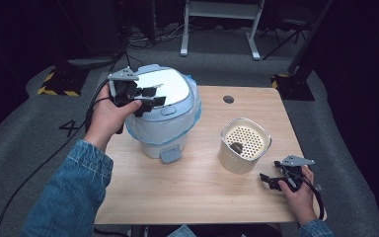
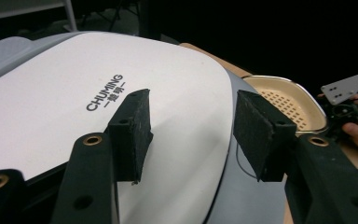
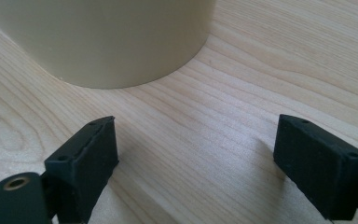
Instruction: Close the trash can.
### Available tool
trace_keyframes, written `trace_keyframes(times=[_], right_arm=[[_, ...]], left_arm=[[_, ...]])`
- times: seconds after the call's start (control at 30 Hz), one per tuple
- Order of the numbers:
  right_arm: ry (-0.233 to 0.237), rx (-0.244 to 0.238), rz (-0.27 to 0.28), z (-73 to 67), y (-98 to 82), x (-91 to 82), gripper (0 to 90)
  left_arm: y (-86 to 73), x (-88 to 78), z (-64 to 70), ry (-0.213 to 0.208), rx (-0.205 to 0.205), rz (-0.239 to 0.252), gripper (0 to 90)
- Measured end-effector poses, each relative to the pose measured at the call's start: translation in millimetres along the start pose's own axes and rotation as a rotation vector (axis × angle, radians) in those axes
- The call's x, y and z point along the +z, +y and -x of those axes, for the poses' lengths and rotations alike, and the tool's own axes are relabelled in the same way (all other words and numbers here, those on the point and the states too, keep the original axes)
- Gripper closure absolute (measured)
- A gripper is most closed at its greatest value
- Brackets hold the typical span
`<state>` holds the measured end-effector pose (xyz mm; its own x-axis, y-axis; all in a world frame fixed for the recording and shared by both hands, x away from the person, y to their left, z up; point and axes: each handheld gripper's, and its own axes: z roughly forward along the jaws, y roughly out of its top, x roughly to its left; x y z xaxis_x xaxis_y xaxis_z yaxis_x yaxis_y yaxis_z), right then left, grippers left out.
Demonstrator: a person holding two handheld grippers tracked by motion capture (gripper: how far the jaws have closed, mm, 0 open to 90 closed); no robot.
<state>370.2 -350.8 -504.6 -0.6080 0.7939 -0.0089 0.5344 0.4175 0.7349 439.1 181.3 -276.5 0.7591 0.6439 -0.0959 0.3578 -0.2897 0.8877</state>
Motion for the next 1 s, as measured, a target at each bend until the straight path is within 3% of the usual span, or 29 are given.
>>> trace_keyframes(times=[0.13,0.33,0.4,0.43,0.63,0.77,0.87,1.0], right_arm=[[0.000,0.000,0.000,0.0,0.0,0.0,13.6],[0.000,0.000,0.000,0.0,0.0,0.0,13.6],[0.000,0.000,0.000,-0.1,0.0,0.0,13.6],[0.000,0.000,0.000,0.0,0.0,0.0,13.6],[0.000,0.000,0.000,0.0,0.0,0.0,13.6],[0.000,0.000,0.000,0.0,0.0,0.0,13.6],[0.000,0.000,0.000,0.0,0.0,0.0,13.6],[0.000,0.000,0.000,0.0,0.0,0.0,13.6]], left_arm=[[1.2,4.3,4.8,0.077,0.074,-0.016,47.7],[1.3,6.5,9.2,0.095,0.072,-0.017,49.1],[2.0,6.8,8.4,0.093,0.094,-0.025,50.5],[0.6,8.0,8.5,0.103,0.126,-0.039,54.5],[-1.9,7.9,7.3,0.106,0.104,-0.010,54.2],[-1.1,8.2,7.9,0.107,0.058,-0.003,33.6],[1.4,2.8,9.8,0.066,0.025,0.051,29.8],[4.9,-7.3,18.2,0.065,0.044,0.067,28.5]])
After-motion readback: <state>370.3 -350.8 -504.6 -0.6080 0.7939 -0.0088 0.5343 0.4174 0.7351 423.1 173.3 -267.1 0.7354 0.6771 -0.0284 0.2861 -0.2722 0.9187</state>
